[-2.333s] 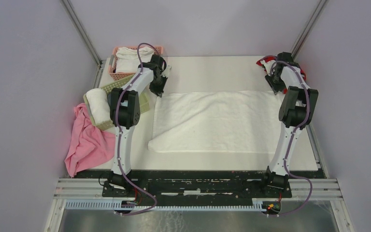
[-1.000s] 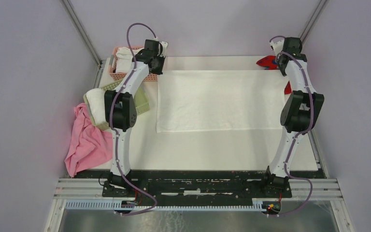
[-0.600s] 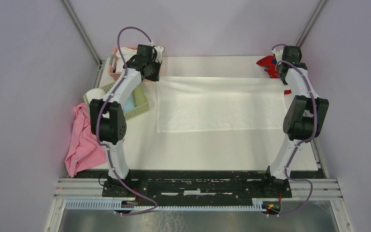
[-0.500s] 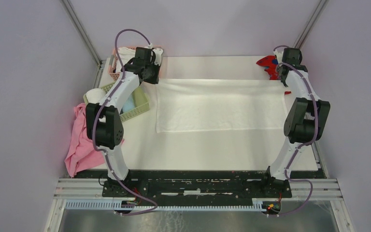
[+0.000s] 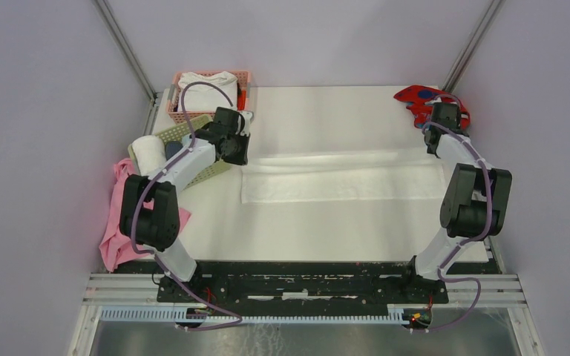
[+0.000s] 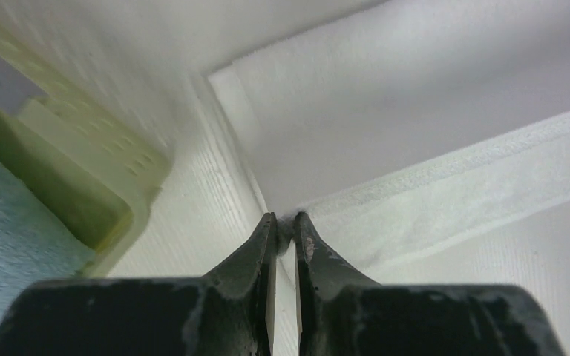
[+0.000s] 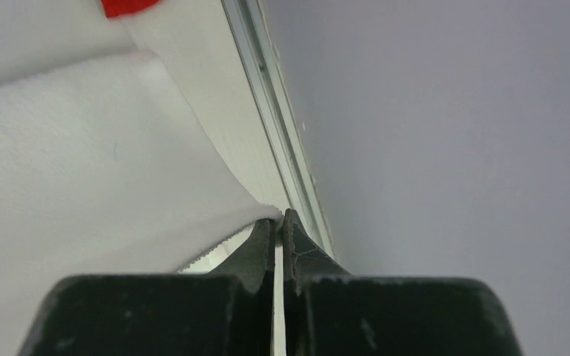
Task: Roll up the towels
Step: Fold the towel at the center of the board.
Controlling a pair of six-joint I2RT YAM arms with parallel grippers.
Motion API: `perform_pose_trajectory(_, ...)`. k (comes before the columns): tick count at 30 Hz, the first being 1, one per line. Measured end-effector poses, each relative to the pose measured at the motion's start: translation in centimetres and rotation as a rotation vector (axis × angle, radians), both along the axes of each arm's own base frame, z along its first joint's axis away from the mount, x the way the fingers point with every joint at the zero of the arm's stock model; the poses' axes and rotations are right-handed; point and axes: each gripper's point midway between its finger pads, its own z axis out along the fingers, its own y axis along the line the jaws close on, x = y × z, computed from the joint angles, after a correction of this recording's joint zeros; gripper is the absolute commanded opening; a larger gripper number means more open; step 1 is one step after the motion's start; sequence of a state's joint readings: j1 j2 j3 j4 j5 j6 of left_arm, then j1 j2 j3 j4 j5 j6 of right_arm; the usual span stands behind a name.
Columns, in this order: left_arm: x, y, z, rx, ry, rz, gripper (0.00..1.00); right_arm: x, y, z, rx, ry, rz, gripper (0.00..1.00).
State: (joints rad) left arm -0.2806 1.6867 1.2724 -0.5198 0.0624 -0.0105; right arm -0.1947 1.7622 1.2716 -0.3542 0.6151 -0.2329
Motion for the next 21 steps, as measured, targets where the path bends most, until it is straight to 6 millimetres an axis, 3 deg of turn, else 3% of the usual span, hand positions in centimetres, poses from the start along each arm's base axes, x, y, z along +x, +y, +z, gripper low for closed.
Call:
perform_pose_trajectory(3,-1.9,-0.4,-1.8,0.0,0.06,0.016,0.03,-2.2,-0.4,-2.5,0.016,0.019,-0.064,0.0)
perform_pose_trajectory(7,-3.6,-0.3,-3.2,-0.01,0.111,0.056,0.03,-4.2,-0.4,-4.2,0.042,0.01,-0.115,0.0)
perform_pose_trajectory(15,-5.0,0.3,-4.7,-0.012,0.161,0.135,0.03,-5.5,0.2,-5.3,0.084,-0.068,-0.183,0.0)
perform_pose_trajectory(21,-5.4,0.6,-4.3,-0.01,0.152,0.152,0.03,-6.1,0.5,-5.9,0.1,-0.08,-0.208,0.0)
